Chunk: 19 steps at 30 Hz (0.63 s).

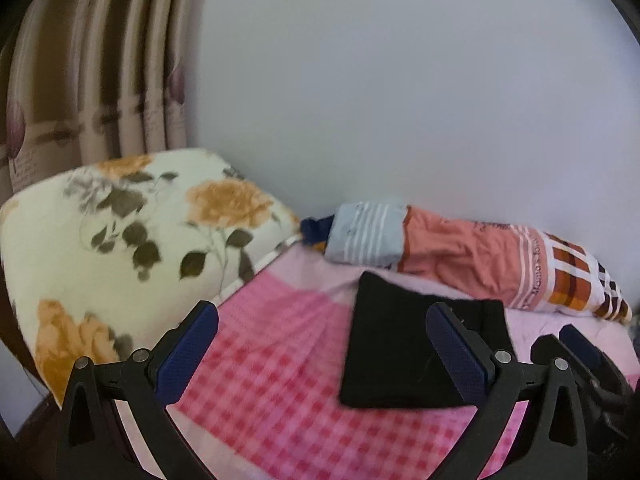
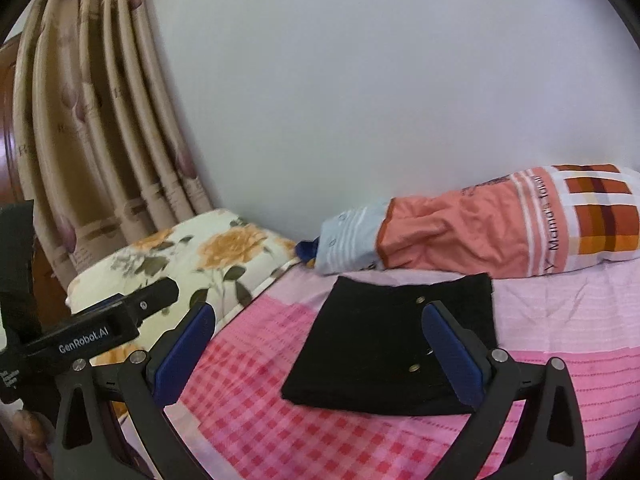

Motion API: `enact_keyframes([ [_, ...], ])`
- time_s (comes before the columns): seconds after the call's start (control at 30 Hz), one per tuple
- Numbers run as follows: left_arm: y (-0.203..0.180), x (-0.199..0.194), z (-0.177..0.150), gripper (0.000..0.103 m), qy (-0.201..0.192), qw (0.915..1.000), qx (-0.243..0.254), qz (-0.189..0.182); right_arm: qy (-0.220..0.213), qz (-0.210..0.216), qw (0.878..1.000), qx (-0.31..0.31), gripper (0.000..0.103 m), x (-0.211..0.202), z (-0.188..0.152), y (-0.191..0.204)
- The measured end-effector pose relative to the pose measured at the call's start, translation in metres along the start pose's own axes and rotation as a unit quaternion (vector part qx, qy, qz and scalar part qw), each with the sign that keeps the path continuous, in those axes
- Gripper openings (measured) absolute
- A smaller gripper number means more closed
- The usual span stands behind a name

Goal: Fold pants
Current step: 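Release the folded jeans and lift both grippers away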

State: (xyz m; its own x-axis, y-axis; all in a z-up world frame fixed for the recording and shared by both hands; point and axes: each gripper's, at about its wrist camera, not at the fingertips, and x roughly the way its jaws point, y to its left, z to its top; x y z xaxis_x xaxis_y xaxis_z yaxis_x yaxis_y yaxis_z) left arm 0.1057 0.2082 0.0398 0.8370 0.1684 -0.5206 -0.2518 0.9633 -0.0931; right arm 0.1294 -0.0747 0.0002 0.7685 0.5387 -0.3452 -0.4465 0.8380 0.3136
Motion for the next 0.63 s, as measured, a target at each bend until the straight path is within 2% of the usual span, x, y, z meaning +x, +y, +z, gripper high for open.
enact_keyframes([
  [0.3,0.051,0.020,-0.017,0.103,0.031,0.9982,-0.023,0.045,0.043,0.029,0.998,-0.034,0.102,0.040,-0.018,0.045],
  [0.37,0.063,0.028,-0.021,0.103,0.032,0.9973,-0.036,0.056,0.059,0.041,0.997,-0.041,0.102,0.057,-0.022,0.056],
  [0.43,0.074,0.036,-0.025,0.103,0.027,0.9946,-0.037,0.093,0.065,0.048,0.995,-0.051,0.102,0.072,-0.024,0.066],
  [0.53,0.096,0.053,-0.029,0.103,0.045,0.9926,-0.067,0.090,0.086,0.058,0.993,-0.058,0.102,0.105,-0.028,0.078],
  [0.63,0.120,0.072,-0.033,0.103,0.051,0.9872,-0.095,0.117,0.113,0.063,0.991,-0.042,0.102,0.144,-0.033,0.084],
])
